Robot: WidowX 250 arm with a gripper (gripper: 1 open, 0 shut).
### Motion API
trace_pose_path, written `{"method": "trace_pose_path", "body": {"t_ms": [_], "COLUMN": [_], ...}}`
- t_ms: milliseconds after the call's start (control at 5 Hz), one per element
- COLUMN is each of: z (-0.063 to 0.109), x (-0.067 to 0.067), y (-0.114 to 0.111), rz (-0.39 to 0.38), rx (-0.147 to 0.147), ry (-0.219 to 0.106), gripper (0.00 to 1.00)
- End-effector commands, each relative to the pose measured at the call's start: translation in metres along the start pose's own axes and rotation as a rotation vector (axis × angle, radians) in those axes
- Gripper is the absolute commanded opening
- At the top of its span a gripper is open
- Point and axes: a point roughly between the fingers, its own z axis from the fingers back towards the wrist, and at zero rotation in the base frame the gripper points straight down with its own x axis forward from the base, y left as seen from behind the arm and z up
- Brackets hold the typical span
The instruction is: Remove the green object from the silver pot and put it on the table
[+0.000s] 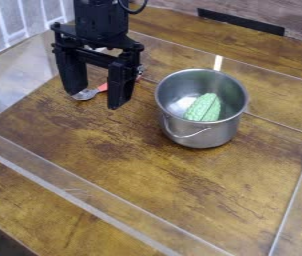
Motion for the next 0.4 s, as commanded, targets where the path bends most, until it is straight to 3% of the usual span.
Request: {"method": "trace_pose_path", "body": {"t_ms": [0, 200], "z": [-0.012, -0.015], "x": [-0.003, 0.006], "y": [-0.002, -0.016], "rz": [0.004, 0.049], "rx": [-0.004, -0.013], "ry": [0.037, 0.034], "gripper": [1.00, 1.00]}}
